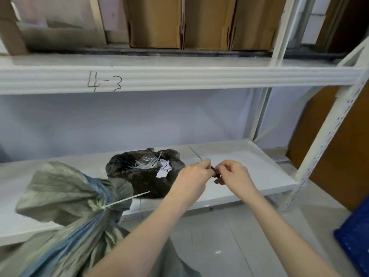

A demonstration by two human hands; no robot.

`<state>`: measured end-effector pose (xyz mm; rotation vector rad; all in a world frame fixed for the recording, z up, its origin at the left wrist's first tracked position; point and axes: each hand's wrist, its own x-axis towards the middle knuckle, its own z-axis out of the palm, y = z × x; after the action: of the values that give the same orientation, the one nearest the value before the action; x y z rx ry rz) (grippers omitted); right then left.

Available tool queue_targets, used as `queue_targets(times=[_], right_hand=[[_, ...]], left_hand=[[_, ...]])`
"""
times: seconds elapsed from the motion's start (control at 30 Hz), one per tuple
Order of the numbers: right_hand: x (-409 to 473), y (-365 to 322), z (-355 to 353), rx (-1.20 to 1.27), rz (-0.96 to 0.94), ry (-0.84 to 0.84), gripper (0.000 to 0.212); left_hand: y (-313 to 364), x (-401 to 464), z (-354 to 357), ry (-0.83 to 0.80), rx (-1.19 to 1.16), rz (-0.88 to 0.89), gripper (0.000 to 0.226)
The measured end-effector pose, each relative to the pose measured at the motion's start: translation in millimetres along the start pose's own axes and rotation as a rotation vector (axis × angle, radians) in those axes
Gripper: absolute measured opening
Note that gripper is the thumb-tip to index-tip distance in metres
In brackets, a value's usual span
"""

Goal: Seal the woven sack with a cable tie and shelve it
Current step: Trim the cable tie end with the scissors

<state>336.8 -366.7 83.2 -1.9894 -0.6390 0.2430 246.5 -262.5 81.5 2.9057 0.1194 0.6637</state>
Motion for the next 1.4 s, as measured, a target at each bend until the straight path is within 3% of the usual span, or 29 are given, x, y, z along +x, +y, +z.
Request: queue_targets(times=[0.23, 0.37, 0.43, 0.5, 0.63, 0.83, 1.07, 1.2, 1.4], right_hand=[[-57.4, -70.6, -9.0, 0.098, 0.024, -0.175, 0.023], [-81.4, -96.5, 11.5, 0.29, 0.081, -0.296, 0.021], [-90.2, -107.2, 24.3, 0.389, 0.087, -0.345, 0.036], [-97.7, -117.4, 38.7, 0.43, 0.062, -0.384, 0.038], [-108.2, -136.9, 68.7, 0.394, -0.024, -0.382, 0.013], [-111.0, -132.1, 117.0, 0.154, -0.161, -0.379, 0.029], [-103.6, -85.3, 140.4, 0.036, -0.132, -0.47, 0.018], [-93.8, -61.3, 139.3, -0.17, -0.171, -0.483, 0.026], [-85.6, -45.6, 119.5, -0.245, -0.091, -0.6, 0.036]], left_hand=[[5.4, -57.2, -71.3, 0.167, 0.085, 0.117, 0.038], [-3.1, -92.3, -103.5, 0.2, 0.089, 0.166, 0.023], [-6.4, -109.0, -121.7, 0.191, 0.076, 0.146, 0.016], [-13.7, -125.4, -137.6, 0.224, 0.017, 0.12, 0.026], [-35.9, -163.9, -156.8, 0.32, -0.061, 0.125, 0.034], [-79.2, -208.1, -162.8, 0.489, -0.202, -0.1, 0.029], [-123.1, -213.9, -130.0, 0.272, -0.195, -0.394, 0.024], [-128.5, -200.6, -123.0, 0.231, -0.255, -0.429, 0.021], [-130.5, -171.1, -118.2, 0.204, -0.352, -0.456, 0.023]])
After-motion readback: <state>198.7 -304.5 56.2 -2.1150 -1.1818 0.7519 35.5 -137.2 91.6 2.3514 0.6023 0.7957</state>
